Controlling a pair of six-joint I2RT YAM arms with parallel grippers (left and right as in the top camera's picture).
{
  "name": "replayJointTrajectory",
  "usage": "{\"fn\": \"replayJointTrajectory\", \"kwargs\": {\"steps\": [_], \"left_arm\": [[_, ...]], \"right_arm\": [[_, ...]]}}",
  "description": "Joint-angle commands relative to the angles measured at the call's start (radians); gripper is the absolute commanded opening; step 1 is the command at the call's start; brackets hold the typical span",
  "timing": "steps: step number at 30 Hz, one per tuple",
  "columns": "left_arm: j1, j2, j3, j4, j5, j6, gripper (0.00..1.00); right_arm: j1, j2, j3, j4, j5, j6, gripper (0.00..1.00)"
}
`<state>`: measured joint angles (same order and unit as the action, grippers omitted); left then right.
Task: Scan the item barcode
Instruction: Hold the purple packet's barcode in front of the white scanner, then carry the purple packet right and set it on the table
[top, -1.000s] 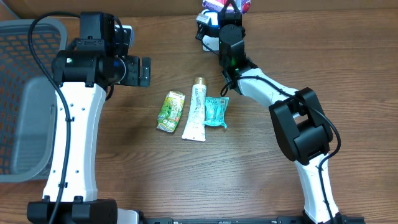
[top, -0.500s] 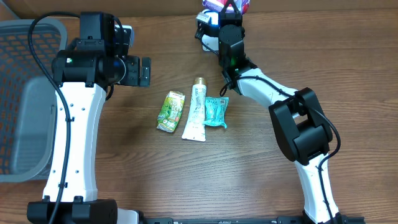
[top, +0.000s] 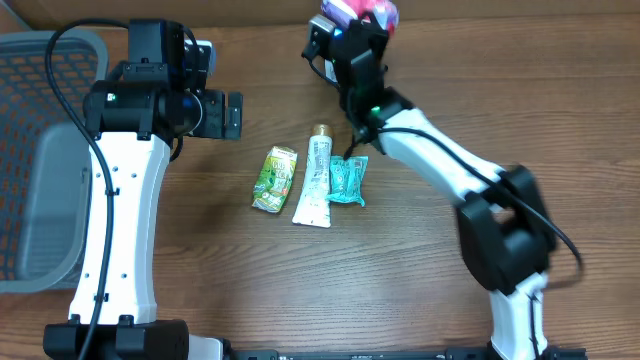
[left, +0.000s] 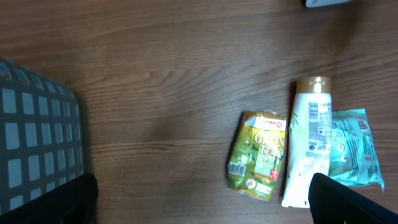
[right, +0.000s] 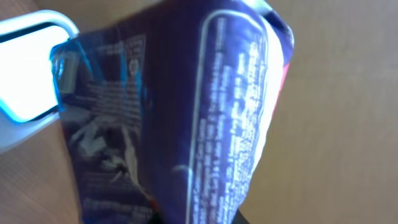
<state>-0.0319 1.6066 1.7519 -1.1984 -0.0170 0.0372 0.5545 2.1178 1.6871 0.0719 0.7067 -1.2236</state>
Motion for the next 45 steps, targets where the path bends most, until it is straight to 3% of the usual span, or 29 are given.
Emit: {"fn": "replayJointTrajectory", "kwargs": {"steps": [1,5,10,14,17,21,31,40,45], "left_arm": [[-0.001,-0.005,0.019,0.002,0.01,0.023,1.0],[-0.001,-0.005,0.019,0.002,0.01,0.023,1.0],[-0.001,-0.005,0.019,0.002,0.01,0.023,1.0],[-0.001,-0.005,0.019,0.002,0.01,0.023,1.0],[-0.001,-0.005,0.019,0.002,0.01,0.023,1.0],[-0.001,-0.005,0.019,0.002,0.01,0.023,1.0],[-0.001,-0.005,0.019,0.002,0.01,0.023,0.99],[-0.001,-0.005,0.019,0.002,0.01,0.023,0.99],[-0.001,-0.005,0.019,0.002,0.01,0.023,0.99]], "right_arm": [[-0.008,-0.221,0.023,-0.23,-0.111,0.435,0.04],[-0.045,-0.376,0.023,-0.505,-0.343,0.858,0.04],[-0.148,-0.521,0.023,-0.831,-0.702,1.253,0.04],[-0.262,-0.533,0.015,-1.082,-0.84,1.487,0.04],[-0.341,-0.51,-0.043,-1.183,-0.843,1.559,0.04],[-0.432,-0.472,-0.174,-1.16,-0.842,1.624,0.04],[-0.749,-0.461,-0.584,-0.856,-0.84,1.952,0.04],[-0.891,-0.461,-0.709,-0.7,-0.81,2.003,0.04],[-0.972,-0.461,-0.711,-0.695,-0.791,2.066,0.04]]}}
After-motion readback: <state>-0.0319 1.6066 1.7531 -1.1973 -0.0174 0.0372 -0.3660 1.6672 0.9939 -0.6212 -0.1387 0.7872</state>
